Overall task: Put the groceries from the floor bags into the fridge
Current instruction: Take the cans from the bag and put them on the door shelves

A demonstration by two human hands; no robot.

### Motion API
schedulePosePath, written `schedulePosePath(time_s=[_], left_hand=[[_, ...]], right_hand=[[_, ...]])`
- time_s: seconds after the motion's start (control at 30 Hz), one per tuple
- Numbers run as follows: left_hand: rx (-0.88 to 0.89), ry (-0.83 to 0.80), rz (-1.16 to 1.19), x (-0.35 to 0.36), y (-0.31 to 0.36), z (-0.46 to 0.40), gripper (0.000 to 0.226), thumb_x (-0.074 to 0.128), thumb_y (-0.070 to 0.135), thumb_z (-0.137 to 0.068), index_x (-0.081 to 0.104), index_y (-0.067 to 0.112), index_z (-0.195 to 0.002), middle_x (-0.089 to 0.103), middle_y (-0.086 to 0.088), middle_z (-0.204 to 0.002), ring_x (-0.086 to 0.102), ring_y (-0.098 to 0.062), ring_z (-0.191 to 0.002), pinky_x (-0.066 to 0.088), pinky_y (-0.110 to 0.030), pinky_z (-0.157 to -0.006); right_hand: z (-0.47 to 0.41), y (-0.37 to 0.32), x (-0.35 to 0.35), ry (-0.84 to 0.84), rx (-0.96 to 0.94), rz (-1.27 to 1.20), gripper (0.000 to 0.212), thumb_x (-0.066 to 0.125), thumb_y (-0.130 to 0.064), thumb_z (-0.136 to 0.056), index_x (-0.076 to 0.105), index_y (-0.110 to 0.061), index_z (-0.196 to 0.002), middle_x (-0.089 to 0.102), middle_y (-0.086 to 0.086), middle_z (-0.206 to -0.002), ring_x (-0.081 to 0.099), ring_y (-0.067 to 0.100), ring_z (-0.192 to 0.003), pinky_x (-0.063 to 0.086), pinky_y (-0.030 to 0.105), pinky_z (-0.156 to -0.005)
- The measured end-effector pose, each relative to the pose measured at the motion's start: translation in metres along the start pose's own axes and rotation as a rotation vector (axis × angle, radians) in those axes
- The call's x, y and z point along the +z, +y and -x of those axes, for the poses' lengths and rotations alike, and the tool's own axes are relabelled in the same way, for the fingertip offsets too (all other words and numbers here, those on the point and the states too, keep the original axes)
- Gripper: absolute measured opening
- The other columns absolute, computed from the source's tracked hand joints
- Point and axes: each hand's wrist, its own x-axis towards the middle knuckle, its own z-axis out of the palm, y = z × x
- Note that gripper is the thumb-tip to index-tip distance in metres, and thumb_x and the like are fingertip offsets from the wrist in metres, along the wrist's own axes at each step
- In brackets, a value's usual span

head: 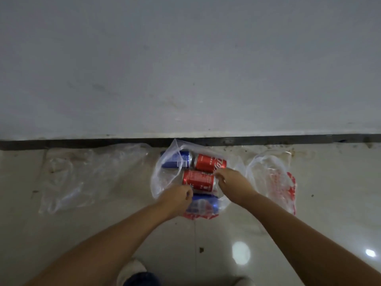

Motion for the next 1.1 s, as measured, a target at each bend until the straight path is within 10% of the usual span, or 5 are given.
schedulePosePath(time_s=[0.23, 0.53, 0.67, 0.93, 1.1], left_hand=[[0.364, -0.003, -0.359, -0.007, -0.046, -0.094, 0.029, 0.046, 0.031, -0.096, 0.056, 0.015, -0.119, 0.060, -0.003, -0.121, 0.059, -0.019, -0.107, 0.045, -0.027, -0.086], [0.228, -0.019, -0.371, 0.023, -0.072, -0.119, 0.079, 0.062, 0.048, -0.083, 0.021, 0.022, -0.145, 0.033, -0.010, -0.141, 0.039, -0.027, -0.129, 0.038, -0.043, -0.108], [0.267, -0.020, -0.301, 0.029, -0.077, -0.136, 0.072, 0.068, 0.047, -0.077, 0.034, 0.024, -0.136, 0.046, -0.004, -0.134, 0.046, -0.023, -0.123, 0.039, -0.044, -0.106], [0.225, -0.039, 0.160, 0.029, -0.075, -0.118, 0.061, 0.080, 0.043, -0.067, 0.044, 0.031, -0.114, 0.052, 0.016, -0.110, 0.055, 0.000, -0.099, 0.049, -0.019, -0.086], [0.182, 0.075, 0.151, 0.007, -0.077, -0.117, 0.065, 0.082, 0.044, -0.061, 0.048, 0.023, -0.114, 0.046, 0.002, -0.115, 0.053, -0.011, -0.103, 0.048, -0.028, -0.087]], right_hand=[[-0.080, 0.044, 0.024, 0.018, -0.249, 0.290, 0.038, 0.056, -0.018, -0.090, 0.053, -0.020, -0.127, 0.052, 0.002, -0.133, 0.049, 0.021, -0.122, 0.040, 0.032, -0.101], [-0.103, 0.066, 0.031, 0.001, -0.093, 0.114, 0.056, 0.062, -0.025, -0.087, 0.040, -0.021, -0.138, 0.045, 0.006, -0.139, 0.047, 0.025, -0.124, 0.041, 0.040, -0.104], [-0.118, 0.084, 0.041, -0.112, -0.034, 0.153, 0.086, 0.071, -0.037, -0.079, 0.020, -0.020, -0.146, 0.042, 0.014, -0.139, 0.050, 0.031, -0.121, 0.042, 0.046, -0.103], [-0.111, 0.092, 0.042, 0.005, -0.055, -0.081, 0.074, 0.081, -0.034, -0.069, 0.041, -0.019, -0.130, 0.051, 0.005, -0.125, 0.052, 0.014, -0.102, 0.047, 0.027, -0.087], [-0.104, 0.085, 0.033, 0.073, -0.056, -0.136, 0.078, 0.082, -0.033, -0.068, 0.040, -0.016, -0.131, 0.041, 0.007, -0.128, 0.053, 0.020, -0.107, 0.052, 0.031, -0.089]])
